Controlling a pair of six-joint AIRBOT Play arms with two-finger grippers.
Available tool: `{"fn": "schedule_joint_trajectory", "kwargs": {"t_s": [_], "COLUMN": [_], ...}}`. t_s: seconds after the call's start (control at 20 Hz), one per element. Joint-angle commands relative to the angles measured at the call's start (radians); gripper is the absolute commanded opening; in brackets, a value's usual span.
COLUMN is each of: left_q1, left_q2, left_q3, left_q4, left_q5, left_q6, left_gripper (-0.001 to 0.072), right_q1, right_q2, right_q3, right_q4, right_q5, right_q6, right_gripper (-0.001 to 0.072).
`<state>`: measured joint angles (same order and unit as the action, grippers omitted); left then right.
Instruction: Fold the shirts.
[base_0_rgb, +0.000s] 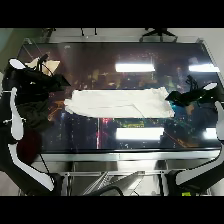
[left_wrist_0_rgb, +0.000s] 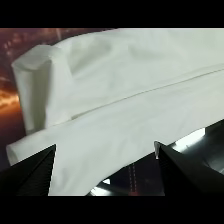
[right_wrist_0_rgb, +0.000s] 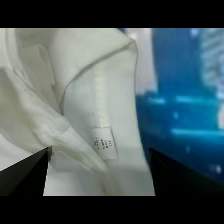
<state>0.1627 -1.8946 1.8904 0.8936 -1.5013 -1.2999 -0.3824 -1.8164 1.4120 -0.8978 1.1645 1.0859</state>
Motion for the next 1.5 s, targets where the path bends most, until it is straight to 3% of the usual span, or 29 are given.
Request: {"fn": "schedule_joint_trajectory", "kwargs": {"t_s": [0.0,0.05,0.1,0.15,0.2,0.25,0.3,0.4,0.65,0.8,0.85,0.95,1.2,1.3,1.45], "left_q1": [-0.023,-0.036,-0.051,-0.069,-0.090,-0.109,-0.135,-0.198,-0.440,-0.586,-0.626,-0.674,-0.676,-0.605,-0.430], "left_q2": [0.003,0.003,0.003,0.003,0.003,0.003,0.003,0.003,-0.094,-0.228,-0.275,-0.352,-0.360,-0.275,-0.085], "left_q3": [0.026,0.026,0.026,0.026,0.025,0.019,0.006,-0.050,-0.156,-0.032,0.029,0.139,0.168,0.132,0.129], "left_q4": [-0.003,-0.003,-0.003,-0.003,-0.003,-0.003,-0.003,-0.003,-0.020,-0.109,-0.101,-0.101,-0.178,-0.243,-0.148], "left_q5": [-0.039,-0.042,-0.042,-0.039,-0.032,-0.016,0.010,0.079,0.284,0.328,0.324,0.323,0.333,0.245,0.066], "left_q6": [-0.030,-0.030,-0.030,-0.030,-0.030,-0.029,-0.029,-0.029,-0.064,-0.066,-0.074,-0.119,-0.137,-0.041,-0.020], "left_gripper": [0.0680,0.0680,0.0679,0.0679,0.0606,0.0439,0.0282,0.0106,0.0108,0.0102,0.0018,0.0018,0.0018,0.0018,0.0017], "right_q1": [0.027,0.036,0.039,0.039,0.039,0.039,0.039,0.039,0.036,0.037,0.037,0.045,0.096,0.145,0.299], "right_q2": [-0.043,-0.048,-0.053,-0.058,-0.060,-0.059,-0.056,-0.031,0.113,0.217,0.249,0.302,0.338,0.338,0.336], "right_q3": [0.003,0.003,0.003,0.003,0.003,0.004,0.008,0.020,0.138,0.194,0.202,0.212,0.212,0.212,0.211], "right_q4": [0.050,0.049,0.051,0.055,0.065,0.076,0.080,0.085,0.129,0.248,0.299,0.317,0.319,0.319,0.319], "right_q5": [0.045,0.045,0.045,0.044,0.044,0.044,0.046,0.055,0.222,0.311,0.327,0.333,0.332,0.301,0.160], "right_q6": [-0.066,-0.067,-0.069,-0.071,-0.089,-0.096,-0.095,-0.095,-0.071,-0.065,-0.065,-0.065,-0.064,-0.036,-0.011], "right_gripper": [0.0706,0.0702,0.0624,0.0423,0.0238,0.0053,0.0019,0.0019,0.0018,0.0018,0.0018,0.0018,0.0018,0.0019,0.0018]}}
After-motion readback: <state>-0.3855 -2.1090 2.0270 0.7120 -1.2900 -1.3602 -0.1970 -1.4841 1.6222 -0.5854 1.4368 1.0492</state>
